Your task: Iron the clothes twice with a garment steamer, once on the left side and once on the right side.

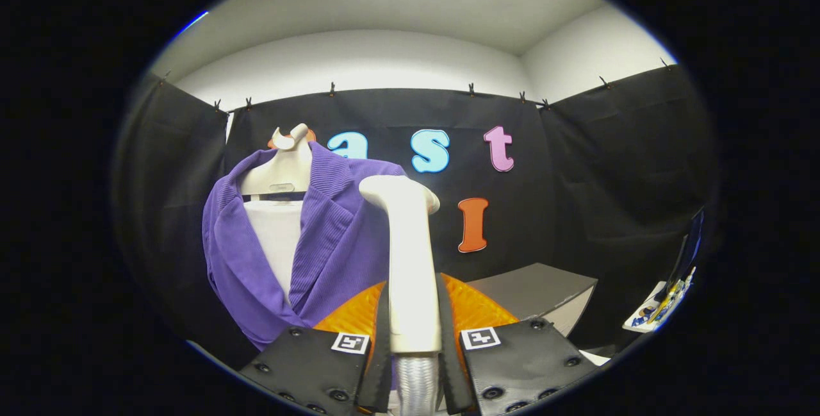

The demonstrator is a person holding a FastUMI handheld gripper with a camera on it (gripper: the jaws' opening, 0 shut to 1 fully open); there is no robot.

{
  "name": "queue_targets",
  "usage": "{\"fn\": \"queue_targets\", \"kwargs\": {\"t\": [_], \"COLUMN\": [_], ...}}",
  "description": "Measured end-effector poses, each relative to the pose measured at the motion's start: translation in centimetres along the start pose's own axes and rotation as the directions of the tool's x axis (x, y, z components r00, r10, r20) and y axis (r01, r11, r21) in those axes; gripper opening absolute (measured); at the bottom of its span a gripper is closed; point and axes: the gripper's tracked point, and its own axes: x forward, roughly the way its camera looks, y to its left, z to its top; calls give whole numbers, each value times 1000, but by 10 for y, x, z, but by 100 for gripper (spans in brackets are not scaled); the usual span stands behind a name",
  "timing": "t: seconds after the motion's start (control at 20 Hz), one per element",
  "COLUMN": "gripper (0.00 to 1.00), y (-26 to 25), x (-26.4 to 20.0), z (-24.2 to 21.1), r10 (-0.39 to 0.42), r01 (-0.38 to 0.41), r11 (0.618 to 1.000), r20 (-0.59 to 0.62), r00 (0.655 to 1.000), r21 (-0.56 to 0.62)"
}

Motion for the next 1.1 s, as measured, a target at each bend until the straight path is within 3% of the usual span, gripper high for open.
{"fn": "queue_targets", "kwargs": {"t": [0.2,1.1], "gripper": [39,39], "y": [23,15], "x": [1,-31], "z": [-10,-106], "r10": [15,-33], "r01": [-15,20], "r11": [999,993], "r20": [1,-115], "r00": [1000,993], "r21": [-39,-114]}}
